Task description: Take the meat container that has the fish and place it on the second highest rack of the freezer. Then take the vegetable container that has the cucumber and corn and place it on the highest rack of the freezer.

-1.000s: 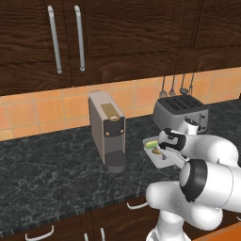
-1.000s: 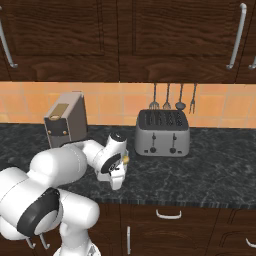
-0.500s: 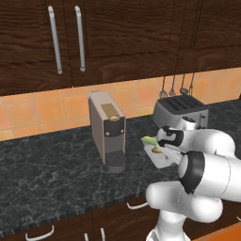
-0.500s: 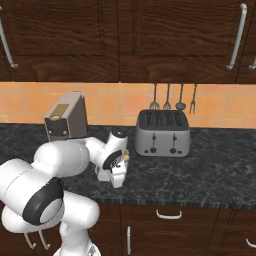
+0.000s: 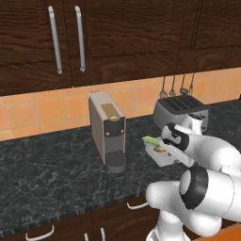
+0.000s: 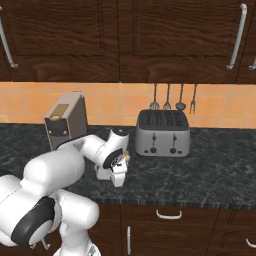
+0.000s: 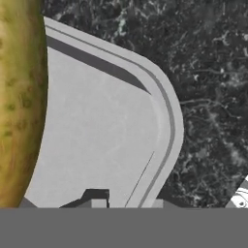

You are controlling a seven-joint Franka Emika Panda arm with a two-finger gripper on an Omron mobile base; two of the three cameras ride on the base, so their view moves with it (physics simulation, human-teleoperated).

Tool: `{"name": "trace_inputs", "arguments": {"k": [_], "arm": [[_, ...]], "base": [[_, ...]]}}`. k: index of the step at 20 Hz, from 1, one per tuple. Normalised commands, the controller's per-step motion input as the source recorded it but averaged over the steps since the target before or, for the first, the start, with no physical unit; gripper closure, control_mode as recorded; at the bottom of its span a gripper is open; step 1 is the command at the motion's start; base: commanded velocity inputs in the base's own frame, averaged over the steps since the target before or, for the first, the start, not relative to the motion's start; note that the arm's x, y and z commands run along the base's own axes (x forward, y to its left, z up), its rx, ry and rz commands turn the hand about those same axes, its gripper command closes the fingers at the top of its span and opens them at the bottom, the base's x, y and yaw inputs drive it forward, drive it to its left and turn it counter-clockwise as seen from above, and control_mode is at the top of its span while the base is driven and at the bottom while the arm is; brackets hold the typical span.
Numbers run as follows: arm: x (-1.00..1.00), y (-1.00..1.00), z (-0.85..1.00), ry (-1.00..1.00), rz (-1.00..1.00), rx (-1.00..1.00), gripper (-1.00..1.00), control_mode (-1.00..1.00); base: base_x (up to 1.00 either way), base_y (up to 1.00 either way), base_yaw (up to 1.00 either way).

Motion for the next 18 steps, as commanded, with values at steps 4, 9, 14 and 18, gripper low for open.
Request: {"name": "trace_inputs", "arguments": {"k": [4, 9, 14, 18], "arm": [[-0.27, -0.08, 0.03, -0.11, 0.00, 0.00, 1.00, -1.00], [-0.24, -0.04, 0.02, -0.31, 0.00, 0.00, 1.00, -1.00], [-0.20, 0.00, 0.25, -0.22, 0.00, 0.00, 1.00, -1.00], [-0.23, 0.00, 0.67, -0.04, 0.00, 0.03, 1.00, -1.00]], "base": [[0.00, 0.00, 0.00], [0.00, 0.00, 0.00], [0.00, 0.00, 0.00], [0.00, 0.00, 0.00]]}}
